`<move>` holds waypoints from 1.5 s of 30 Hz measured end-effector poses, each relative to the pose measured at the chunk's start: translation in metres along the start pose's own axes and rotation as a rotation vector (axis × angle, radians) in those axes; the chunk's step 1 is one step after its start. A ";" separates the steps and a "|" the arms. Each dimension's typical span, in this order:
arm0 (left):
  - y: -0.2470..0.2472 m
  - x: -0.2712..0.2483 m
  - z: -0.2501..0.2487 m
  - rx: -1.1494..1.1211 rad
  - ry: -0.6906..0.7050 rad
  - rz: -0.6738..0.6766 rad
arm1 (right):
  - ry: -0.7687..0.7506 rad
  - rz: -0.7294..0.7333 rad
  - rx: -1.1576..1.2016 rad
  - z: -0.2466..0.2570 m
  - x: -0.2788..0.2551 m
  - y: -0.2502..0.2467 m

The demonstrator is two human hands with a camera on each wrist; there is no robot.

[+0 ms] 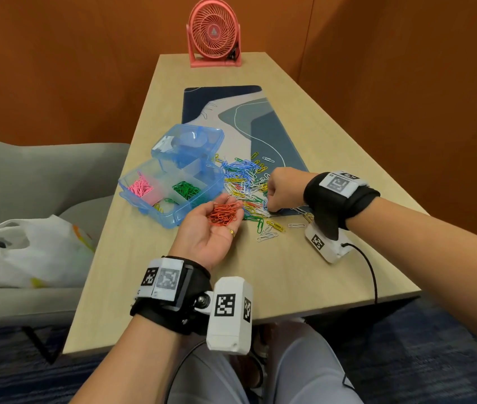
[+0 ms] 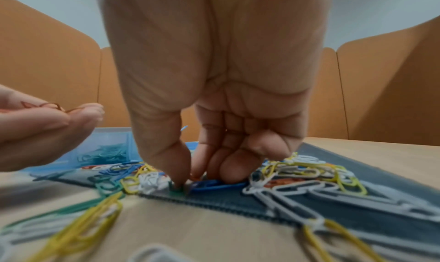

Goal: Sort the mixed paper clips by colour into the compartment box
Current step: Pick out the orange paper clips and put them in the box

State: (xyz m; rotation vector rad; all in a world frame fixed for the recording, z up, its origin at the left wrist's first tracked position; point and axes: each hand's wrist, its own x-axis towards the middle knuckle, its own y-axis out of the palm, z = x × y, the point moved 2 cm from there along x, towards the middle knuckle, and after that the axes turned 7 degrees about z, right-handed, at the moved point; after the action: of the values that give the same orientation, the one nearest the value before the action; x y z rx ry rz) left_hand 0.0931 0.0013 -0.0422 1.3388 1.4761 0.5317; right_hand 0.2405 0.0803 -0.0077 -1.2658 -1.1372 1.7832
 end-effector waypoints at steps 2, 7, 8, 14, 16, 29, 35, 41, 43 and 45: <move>-0.002 0.000 -0.004 -0.011 0.010 -0.002 | 0.007 -0.007 0.003 0.000 -0.001 0.000; -0.009 -0.002 -0.008 -0.031 0.022 -0.013 | -0.003 -0.004 -0.046 -0.002 -0.003 -0.004; -0.009 -0.002 -0.008 -0.036 0.025 -0.013 | -0.004 0.003 -0.038 -0.004 -0.003 -0.006; -0.012 -0.002 -0.009 -0.029 0.025 -0.022 | 0.001 -0.023 0.011 -0.005 -0.005 -0.018; -0.013 -0.001 -0.008 -0.021 0.024 -0.027 | -0.025 -0.039 0.022 0.002 -0.003 -0.017; -0.018 0.001 -0.012 -0.039 0.030 -0.028 | -0.140 -0.062 0.045 0.023 0.013 0.000; -0.018 0.000 -0.013 -0.052 0.031 -0.010 | -0.124 -0.007 0.165 0.015 0.009 -0.007; -0.014 -0.001 -0.012 -0.008 0.026 -0.018 | -0.146 0.010 0.350 0.019 -0.001 -0.022; -0.011 0.000 -0.010 0.000 0.018 -0.032 | -0.215 0.017 0.373 0.033 -0.007 -0.026; -0.009 0.001 -0.008 -0.048 0.008 -0.016 | -0.293 0.019 0.379 0.049 -0.014 -0.028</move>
State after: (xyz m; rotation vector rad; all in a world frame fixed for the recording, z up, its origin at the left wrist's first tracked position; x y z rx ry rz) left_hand 0.0820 0.0022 -0.0470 1.2875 1.4705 0.5590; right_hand 0.1992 0.0662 0.0303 -0.8146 -0.8787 2.1249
